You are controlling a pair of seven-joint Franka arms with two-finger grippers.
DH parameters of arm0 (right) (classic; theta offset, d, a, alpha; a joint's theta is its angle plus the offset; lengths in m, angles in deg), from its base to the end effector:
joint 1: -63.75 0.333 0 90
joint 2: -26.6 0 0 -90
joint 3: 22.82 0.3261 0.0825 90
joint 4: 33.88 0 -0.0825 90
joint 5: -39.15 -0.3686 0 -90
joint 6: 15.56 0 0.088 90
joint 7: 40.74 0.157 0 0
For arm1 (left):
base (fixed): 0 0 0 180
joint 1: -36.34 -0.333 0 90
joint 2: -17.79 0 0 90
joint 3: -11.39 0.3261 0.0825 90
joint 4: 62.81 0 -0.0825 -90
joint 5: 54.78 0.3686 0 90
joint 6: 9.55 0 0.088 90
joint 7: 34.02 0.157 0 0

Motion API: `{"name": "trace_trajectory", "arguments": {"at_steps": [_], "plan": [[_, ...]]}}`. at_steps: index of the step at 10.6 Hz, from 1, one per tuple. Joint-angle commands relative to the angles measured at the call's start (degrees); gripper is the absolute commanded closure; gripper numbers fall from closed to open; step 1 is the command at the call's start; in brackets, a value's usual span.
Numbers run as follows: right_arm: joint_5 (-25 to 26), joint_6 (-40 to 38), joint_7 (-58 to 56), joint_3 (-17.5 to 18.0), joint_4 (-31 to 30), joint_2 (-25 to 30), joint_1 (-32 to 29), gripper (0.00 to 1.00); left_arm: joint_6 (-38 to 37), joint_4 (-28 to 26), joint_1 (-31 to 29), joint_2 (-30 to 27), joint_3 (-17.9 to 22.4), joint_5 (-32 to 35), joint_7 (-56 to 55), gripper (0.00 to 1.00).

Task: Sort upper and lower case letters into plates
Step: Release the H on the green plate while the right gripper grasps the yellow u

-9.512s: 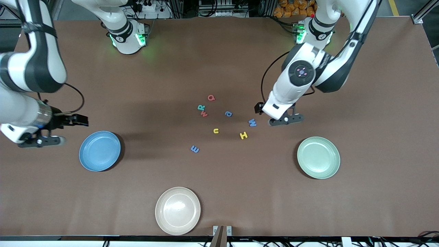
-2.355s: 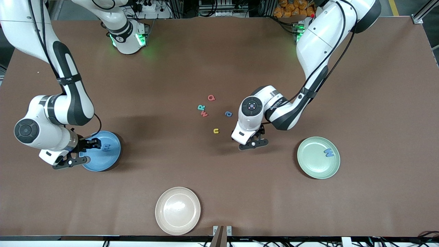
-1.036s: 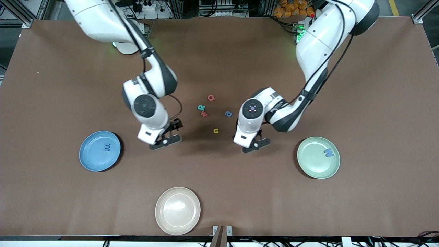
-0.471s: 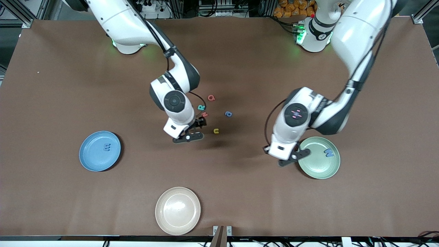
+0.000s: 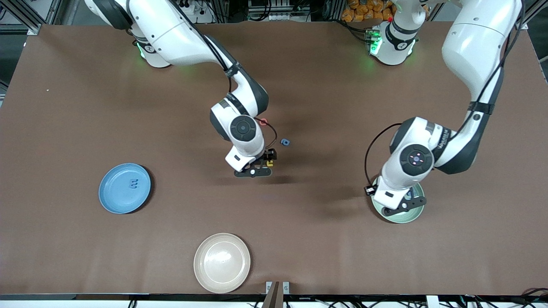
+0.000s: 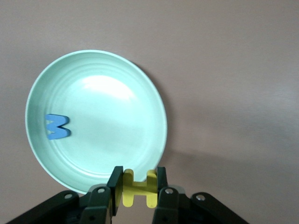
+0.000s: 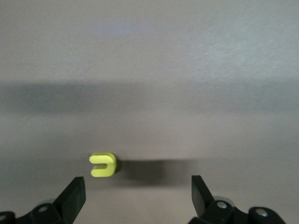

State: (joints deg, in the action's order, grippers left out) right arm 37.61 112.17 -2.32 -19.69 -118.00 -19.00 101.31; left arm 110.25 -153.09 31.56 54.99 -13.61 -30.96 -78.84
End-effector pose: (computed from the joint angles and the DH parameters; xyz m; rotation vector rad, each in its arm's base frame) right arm 0.5403 0.4601 0.1709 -3.1150 -0.0110 0.1004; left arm 0.6603 -0.1676 0.2477 -3.0023 -0.4223 0.0020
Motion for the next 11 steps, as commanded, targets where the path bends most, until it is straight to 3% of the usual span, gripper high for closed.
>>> {"name": "trace_trajectory", "arguments": {"at_steps": [1,4,8,9,10,11], "plan": [[-0.84,-0.72,3.32,-0.58,4.75,-3.87,2.59,0.0,-0.53,-0.95,-3.29,0.32,-0.4,0.0,4.02,1.0],[-0.75,-0.81,4.82,-0.67,8.79,-6.77,3.66,0.0,0.17,-1.75,-6.02,1.46,-0.23,0.18,5.53,1.0],[0.04,-0.72,4.83,-0.84,9.07,-7.66,3.84,0.0,1.31,-1.48,-8.13,2.6,-0.05,0.97,5.53,1.0],[0.13,-0.72,4.83,-0.84,8.98,-7.92,3.75,0.0,1.4,-1.48,-8.31,2.61,0.04,0.97,5.53,0.96],[0.65,-0.72,4.83,-0.84,8.98,-8.01,3.75,0.0,1.4,-1.4,-8.75,2.61,-0.05,0.97,5.53,0.71],[1.18,-0.72,4.83,-0.84,8.98,-8.01,3.75,0.0,1.4,-1.39,-8.75,2.43,-0.05,0.97,5.44,0.34]]}}
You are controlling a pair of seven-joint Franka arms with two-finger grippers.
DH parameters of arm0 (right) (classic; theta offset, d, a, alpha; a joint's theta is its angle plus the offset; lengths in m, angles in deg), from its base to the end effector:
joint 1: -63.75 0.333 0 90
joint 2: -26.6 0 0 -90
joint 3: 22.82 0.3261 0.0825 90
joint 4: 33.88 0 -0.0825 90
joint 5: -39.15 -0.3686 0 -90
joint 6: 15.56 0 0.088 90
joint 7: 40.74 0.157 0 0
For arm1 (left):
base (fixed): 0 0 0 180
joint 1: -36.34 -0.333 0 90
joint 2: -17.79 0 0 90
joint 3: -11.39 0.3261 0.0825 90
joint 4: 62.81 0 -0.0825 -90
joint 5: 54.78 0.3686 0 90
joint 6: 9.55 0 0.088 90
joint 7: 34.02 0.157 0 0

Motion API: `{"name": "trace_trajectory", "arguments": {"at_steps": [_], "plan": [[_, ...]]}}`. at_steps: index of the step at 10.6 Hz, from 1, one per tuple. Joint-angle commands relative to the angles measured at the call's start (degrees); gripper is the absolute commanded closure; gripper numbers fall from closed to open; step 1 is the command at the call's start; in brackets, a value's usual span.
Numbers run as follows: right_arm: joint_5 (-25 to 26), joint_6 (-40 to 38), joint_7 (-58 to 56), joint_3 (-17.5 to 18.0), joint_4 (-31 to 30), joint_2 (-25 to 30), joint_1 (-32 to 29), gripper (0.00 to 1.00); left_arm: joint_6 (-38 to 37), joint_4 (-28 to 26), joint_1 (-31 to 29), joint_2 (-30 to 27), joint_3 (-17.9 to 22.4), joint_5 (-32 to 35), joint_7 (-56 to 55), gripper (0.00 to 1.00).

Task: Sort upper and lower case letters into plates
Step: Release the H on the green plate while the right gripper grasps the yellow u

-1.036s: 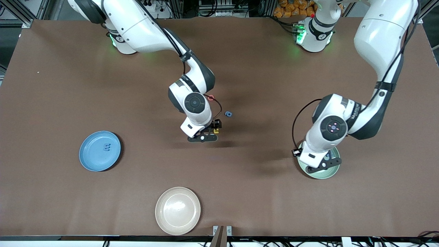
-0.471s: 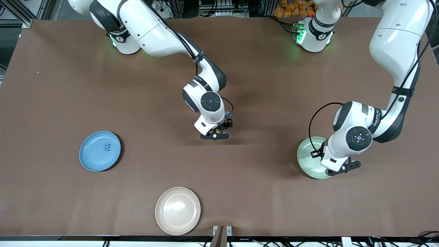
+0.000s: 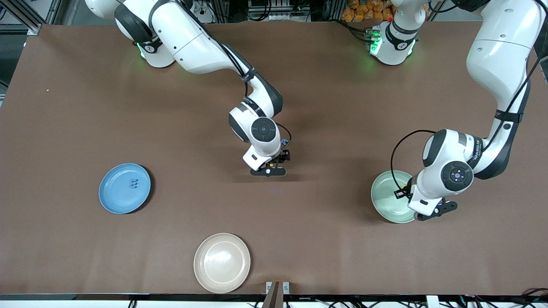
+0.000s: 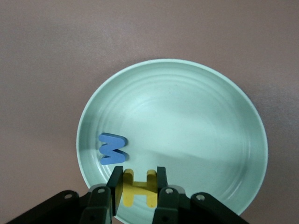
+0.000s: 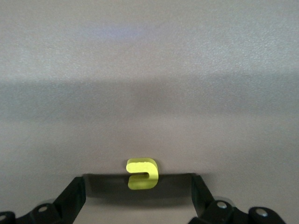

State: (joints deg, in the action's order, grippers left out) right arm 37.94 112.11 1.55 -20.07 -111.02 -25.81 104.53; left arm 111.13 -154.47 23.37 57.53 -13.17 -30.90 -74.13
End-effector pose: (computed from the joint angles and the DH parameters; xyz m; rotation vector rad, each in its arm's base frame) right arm 0.5313 0.4983 0.1363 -3.1217 0.0150 0.0949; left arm 0.6677 -0.0709 0.2097 -2.9867 -0.5054 0.1012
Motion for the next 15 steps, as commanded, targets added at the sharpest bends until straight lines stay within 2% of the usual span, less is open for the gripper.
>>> {"name": "trace_trajectory", "arguments": {"at_steps": [1,2,3,9,11,12,15], "plan": [[0.94,-0.66,0.87,-0.46,1.91,-1.2,0.53,0.17,0.53,0.08,-0.57,-0.54,-0.48,0.91,0.83,0.0],[0.77,-0.66,1.04,-0.46,1.82,-1.2,0.36,0.91,0.44,0.17,-0.57,-1.68,-0.83,0.82,0.57,0.0],[0.59,-0.66,1.05,-0.38,1.82,-1.12,0.27,0.98,-0.17,0.25,0.21,-2.65,-1.01,0.38,0.39,0.0],[0.76,-0.93,0.17,-0.46,1.91,0.64,-0.7,1.0,-4.74,0.34,-0.66,-8.45,-7.77,-1.37,0.48,0.0],[0.68,-1.8,-1.14,-0.46,1.91,3.52,-2.71,1.0,-5.53,0.34,-0.57,-9.77,-9.61,-3.57,0.3,0.0],[0.76,-5.11,-2.54,-0.46,1.91,5.63,-4.37,1.0,-6.24,0.34,-0.57,-10.56,-10.76,-4.62,0.04,0.0],[0.59,-10.22,-13.15,-0.38,1.56,10.21,-11.75,1.0,-7.82,0.34,-0.04,-11.36,-13.57,-5.68,-3.02,0.0]]}}
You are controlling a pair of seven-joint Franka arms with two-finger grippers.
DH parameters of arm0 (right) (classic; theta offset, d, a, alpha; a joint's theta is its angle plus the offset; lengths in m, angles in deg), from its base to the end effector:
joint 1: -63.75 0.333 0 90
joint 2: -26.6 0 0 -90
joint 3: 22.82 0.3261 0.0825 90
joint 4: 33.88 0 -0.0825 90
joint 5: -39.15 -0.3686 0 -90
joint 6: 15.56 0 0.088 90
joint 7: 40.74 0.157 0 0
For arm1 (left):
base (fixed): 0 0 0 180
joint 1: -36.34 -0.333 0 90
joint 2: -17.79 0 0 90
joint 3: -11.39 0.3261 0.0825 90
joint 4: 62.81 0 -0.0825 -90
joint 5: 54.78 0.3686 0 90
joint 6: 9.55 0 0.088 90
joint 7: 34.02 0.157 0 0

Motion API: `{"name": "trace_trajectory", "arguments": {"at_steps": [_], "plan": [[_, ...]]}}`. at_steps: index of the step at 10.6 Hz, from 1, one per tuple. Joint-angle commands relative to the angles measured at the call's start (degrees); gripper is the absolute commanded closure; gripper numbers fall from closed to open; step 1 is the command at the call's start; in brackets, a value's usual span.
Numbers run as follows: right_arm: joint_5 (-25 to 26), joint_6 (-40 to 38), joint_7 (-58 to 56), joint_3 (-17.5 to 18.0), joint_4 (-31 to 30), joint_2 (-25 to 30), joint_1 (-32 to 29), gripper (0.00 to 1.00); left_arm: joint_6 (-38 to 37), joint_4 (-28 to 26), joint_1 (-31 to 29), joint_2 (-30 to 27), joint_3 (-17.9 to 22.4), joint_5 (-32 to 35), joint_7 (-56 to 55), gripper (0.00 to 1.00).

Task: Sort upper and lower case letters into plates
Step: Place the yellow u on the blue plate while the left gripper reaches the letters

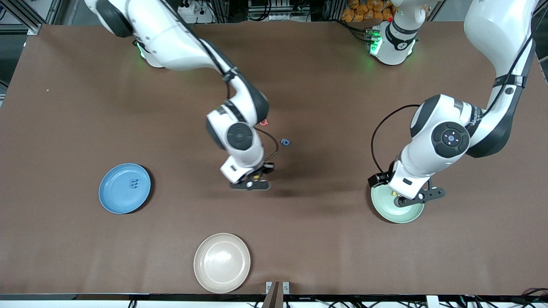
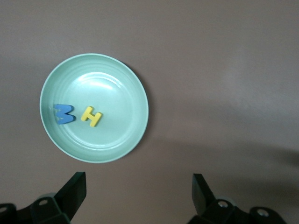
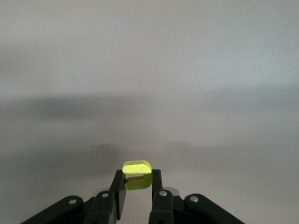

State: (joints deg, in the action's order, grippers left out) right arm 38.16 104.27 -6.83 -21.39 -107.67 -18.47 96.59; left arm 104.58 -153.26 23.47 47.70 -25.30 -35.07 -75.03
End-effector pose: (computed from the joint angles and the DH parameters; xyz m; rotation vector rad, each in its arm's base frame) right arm 0.6148 0.4162 0.2439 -3.1049 0.0150 0.0064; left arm 0.6421 -0.1885 0.3473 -3.1146 -0.3483 -0.0126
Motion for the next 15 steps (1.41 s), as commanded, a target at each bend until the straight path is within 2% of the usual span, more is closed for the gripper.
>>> {"name": "trace_trajectory", "arguments": {"at_steps": [1,4,6,8,10,12,13,15], "plan": [[0.37,-4.06,-9.08,0.86,-1.88,3.41,-6.79,1.0,-1.45,-0.87,0.21,-1.43,-2.5,-1.42,-4.06,0.0],[2.38,-6.98,-19.19,0.33,-3.89,4.99,-16.89,1.0,-1.45,-0.78,7.91,0.49,-3.22,-0.81,-13.62,0.0],[4.5,-6.89,-26.92,0.33,-4.61,6.05,-23.83,1.0,-1.28,-0.69,13.19,2.51,-2.86,-0.54,-19.53,0.0],[4.33,-4.89,-35.63,0.51,-7.66,7.09,-30.7,1.0,-0.58,-0.69,18.81,4.71,-2.69,0.59,-24.87,0.0],[4.5,-1.2,-40.83,0.42,-15.46,11.39,-33.44,1.0,1.43,-0.87,22.52,7.52,-2.16,3.49,-32.87,0.0],[4.68,7.12,-41.46,0.33,-25.65,15.7,-33.89,1.0,3.46,-1.31,26.29,9.72,-2.16,4.64,-39.12,0.0],[4.68,9.52,-41.46,0.33,-28.22,16.59,-33.89,1.0,4.95,-1.48,27.97,10.51,-2.16,4.64,-43.41,0.0],[4.68,9.54,-42.69,0.33,-29.3,17.03,-34.5,1.0,8.9,-2.97,31.39,12.18,-1.99,4.73,-51.59,0.0]]}}
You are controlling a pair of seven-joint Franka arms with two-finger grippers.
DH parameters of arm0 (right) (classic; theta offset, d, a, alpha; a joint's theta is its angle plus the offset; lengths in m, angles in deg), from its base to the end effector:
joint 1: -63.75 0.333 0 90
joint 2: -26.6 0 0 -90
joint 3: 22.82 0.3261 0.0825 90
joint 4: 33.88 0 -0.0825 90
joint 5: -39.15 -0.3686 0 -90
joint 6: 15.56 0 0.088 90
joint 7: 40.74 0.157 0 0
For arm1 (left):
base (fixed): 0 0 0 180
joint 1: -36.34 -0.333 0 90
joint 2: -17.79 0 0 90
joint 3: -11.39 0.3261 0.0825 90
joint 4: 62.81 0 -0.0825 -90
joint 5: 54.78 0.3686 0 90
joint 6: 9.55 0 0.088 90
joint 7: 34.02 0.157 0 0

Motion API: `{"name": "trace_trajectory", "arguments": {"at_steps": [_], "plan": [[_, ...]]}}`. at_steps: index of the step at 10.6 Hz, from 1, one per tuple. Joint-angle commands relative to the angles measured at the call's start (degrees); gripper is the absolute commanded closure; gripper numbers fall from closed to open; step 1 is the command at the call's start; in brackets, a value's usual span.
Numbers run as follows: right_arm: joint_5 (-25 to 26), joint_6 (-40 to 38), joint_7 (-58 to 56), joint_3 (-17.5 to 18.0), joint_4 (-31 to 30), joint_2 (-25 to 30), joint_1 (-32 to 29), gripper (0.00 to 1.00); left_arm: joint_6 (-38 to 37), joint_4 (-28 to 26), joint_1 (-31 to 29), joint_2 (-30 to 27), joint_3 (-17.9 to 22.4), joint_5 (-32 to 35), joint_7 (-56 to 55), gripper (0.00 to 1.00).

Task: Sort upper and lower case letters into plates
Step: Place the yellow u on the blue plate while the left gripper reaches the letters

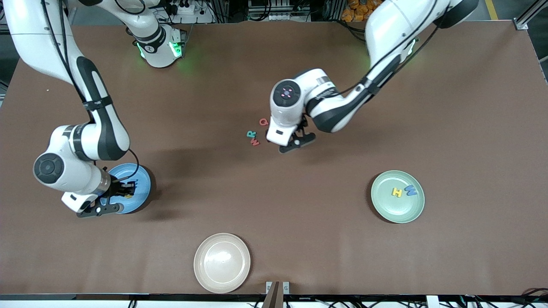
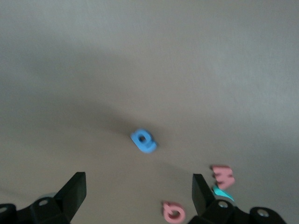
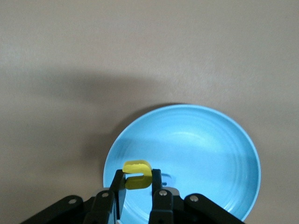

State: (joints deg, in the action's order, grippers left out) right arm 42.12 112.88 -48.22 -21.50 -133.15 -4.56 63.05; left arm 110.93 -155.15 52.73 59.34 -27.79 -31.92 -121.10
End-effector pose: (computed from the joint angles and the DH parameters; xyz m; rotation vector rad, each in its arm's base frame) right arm 0.6560 0.0026 0.2333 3.1037 0.2663 -0.0562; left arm 0.4462 -0.5019 0.2339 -3.0420 -0.6919 0.1762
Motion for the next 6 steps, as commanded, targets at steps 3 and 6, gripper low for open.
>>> {"name": "trace_trajectory", "arguments": {"at_steps": [3,6], "plan": [[0.71,0.85,-4.99,0.44,-3.82,3.22,-3.25,0.86,8.19,-4.16,7.58,1.25,3.75,2.54,-12.84,0.0],[0.54,0.93,-4.73,0.53,-3.56,2.69,-3.08,0.0,11.18,-4.16,12.42,2.65,7.53,2.54,-15.66,0.0]]}}
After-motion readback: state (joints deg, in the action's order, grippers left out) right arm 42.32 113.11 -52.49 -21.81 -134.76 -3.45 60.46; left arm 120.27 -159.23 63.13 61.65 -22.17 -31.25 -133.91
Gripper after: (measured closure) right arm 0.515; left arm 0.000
